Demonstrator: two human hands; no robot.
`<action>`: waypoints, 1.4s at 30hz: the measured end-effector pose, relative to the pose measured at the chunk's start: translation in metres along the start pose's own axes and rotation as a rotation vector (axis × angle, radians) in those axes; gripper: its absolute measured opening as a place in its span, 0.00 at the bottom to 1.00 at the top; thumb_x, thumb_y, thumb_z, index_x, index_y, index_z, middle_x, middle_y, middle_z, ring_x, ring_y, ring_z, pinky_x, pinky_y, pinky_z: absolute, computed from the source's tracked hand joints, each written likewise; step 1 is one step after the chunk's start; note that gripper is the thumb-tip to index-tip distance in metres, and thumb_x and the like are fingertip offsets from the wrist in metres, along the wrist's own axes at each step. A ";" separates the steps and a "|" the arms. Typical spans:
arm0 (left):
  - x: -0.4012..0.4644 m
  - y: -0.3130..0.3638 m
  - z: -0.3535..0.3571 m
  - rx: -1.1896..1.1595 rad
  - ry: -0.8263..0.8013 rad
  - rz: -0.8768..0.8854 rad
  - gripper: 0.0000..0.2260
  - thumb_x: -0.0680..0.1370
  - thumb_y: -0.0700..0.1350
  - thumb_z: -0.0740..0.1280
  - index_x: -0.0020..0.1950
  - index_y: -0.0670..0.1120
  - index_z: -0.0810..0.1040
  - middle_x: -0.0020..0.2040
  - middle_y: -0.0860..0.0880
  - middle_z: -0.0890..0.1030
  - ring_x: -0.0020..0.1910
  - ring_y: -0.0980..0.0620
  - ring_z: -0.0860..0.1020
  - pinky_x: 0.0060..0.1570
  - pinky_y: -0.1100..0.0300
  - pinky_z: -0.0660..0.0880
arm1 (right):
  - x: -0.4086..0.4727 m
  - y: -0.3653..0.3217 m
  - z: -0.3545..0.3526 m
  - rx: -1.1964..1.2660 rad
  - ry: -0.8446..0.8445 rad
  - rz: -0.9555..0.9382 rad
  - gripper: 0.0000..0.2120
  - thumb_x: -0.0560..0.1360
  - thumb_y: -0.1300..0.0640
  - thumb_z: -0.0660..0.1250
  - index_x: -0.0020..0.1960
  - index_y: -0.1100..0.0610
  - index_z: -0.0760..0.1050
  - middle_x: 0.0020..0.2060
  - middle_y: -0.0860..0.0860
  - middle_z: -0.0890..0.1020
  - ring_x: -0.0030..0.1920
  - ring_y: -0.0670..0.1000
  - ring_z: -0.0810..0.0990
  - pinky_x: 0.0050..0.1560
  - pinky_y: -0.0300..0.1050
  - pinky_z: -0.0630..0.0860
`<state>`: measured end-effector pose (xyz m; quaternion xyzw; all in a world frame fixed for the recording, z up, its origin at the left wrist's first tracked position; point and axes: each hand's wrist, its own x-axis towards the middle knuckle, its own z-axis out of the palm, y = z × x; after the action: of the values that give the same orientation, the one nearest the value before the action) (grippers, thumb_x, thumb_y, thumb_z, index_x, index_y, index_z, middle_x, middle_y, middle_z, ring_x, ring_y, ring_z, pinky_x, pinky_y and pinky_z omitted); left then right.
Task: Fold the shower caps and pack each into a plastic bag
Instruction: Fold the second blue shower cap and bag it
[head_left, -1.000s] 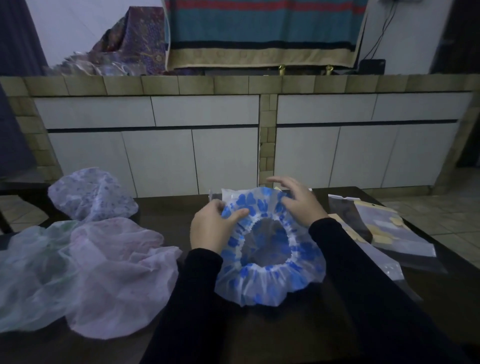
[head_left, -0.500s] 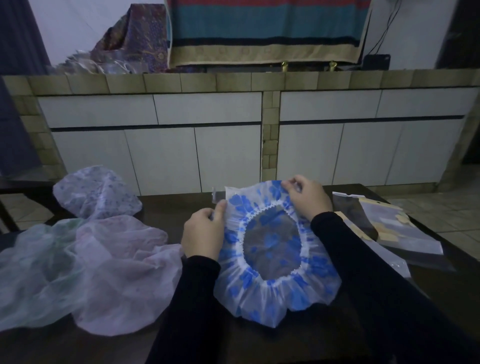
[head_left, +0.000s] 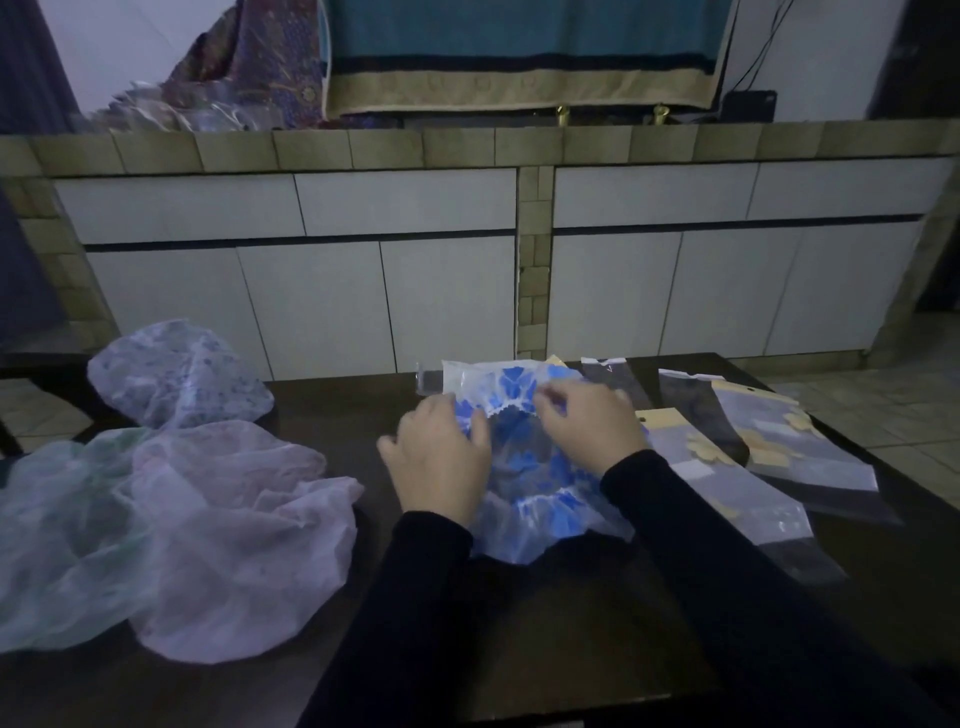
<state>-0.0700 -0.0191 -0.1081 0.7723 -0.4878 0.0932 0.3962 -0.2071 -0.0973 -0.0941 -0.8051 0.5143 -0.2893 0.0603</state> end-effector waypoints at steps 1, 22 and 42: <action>-0.008 0.003 0.004 0.023 -0.072 0.048 0.19 0.78 0.58 0.58 0.62 0.49 0.74 0.62 0.50 0.76 0.61 0.48 0.72 0.58 0.49 0.62 | -0.008 -0.001 0.006 -0.045 -0.100 0.026 0.15 0.80 0.50 0.55 0.60 0.50 0.76 0.56 0.51 0.81 0.58 0.54 0.76 0.62 0.51 0.65; 0.013 0.036 0.006 0.370 -0.573 0.443 0.19 0.81 0.47 0.54 0.71 0.50 0.67 0.72 0.49 0.68 0.73 0.45 0.61 0.69 0.33 0.45 | -0.030 0.004 0.023 -0.051 -0.246 -0.131 0.23 0.76 0.51 0.62 0.70 0.53 0.65 0.68 0.52 0.70 0.70 0.53 0.66 0.70 0.60 0.60; -0.003 -0.020 0.010 0.128 -0.447 0.292 0.25 0.78 0.60 0.59 0.74 0.54 0.65 0.75 0.52 0.65 0.74 0.52 0.60 0.71 0.43 0.53 | -0.056 0.007 0.006 0.044 -0.233 -0.219 0.24 0.80 0.40 0.51 0.73 0.46 0.64 0.74 0.43 0.63 0.74 0.46 0.57 0.73 0.56 0.54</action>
<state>-0.0577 -0.0200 -0.1270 0.7187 -0.6624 0.0074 0.2114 -0.2263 -0.0528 -0.1245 -0.8829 0.4066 -0.2099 0.1053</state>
